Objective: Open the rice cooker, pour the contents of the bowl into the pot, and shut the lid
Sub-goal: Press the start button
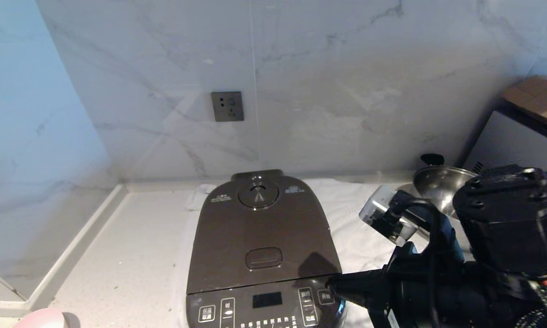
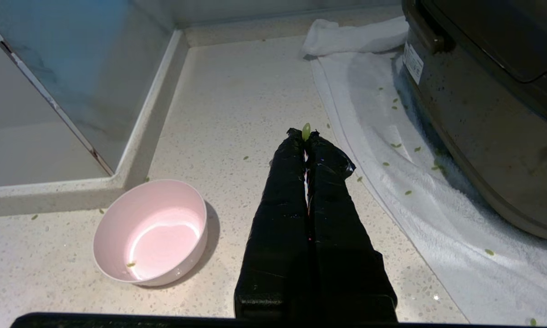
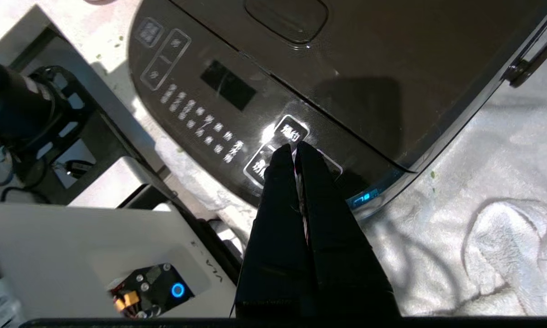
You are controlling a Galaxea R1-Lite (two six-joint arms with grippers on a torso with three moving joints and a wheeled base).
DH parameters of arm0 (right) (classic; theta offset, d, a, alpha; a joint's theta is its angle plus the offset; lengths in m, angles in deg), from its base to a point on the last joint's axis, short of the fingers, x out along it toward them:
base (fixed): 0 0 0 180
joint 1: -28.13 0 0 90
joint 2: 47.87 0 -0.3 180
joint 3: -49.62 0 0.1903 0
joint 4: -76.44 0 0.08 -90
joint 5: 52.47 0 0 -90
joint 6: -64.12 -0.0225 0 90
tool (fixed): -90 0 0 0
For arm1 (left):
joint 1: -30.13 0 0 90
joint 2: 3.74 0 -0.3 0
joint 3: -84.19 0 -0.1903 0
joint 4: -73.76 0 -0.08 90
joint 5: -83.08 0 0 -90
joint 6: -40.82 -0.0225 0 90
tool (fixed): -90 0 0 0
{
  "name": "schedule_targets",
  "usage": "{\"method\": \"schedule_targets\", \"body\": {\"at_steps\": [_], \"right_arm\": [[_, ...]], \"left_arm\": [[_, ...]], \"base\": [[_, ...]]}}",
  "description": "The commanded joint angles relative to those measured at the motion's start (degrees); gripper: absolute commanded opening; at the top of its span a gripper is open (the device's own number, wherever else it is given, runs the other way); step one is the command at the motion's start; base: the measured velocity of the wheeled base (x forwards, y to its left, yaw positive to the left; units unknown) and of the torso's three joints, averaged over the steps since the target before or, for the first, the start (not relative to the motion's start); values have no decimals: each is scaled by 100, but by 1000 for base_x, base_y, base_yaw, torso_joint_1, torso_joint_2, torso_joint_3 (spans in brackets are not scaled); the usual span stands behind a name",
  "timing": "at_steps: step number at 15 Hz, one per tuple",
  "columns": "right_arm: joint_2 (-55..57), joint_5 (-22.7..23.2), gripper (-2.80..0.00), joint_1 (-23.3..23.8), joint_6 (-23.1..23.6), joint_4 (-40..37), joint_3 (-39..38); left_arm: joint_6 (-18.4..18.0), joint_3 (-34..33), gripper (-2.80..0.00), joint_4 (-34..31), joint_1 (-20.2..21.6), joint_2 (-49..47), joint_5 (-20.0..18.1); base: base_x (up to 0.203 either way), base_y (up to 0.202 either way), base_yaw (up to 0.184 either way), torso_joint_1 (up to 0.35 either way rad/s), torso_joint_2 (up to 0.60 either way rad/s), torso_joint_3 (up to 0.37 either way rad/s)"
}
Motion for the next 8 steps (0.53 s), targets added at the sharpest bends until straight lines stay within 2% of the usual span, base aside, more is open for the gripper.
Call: {"method": "schedule_targets", "body": {"at_steps": [1,8], "right_arm": [[310,-32,-280,58,-44,131,-87],[641,-169,-280,7,-145,170,-150]], "left_arm": [[-3,-1,-280,-5,-1,81,-9],[-3,7,-280,4,16,132,-1]], "base": [[0,0,0,0,0,0],[0,0,0,0,0,0]]}}
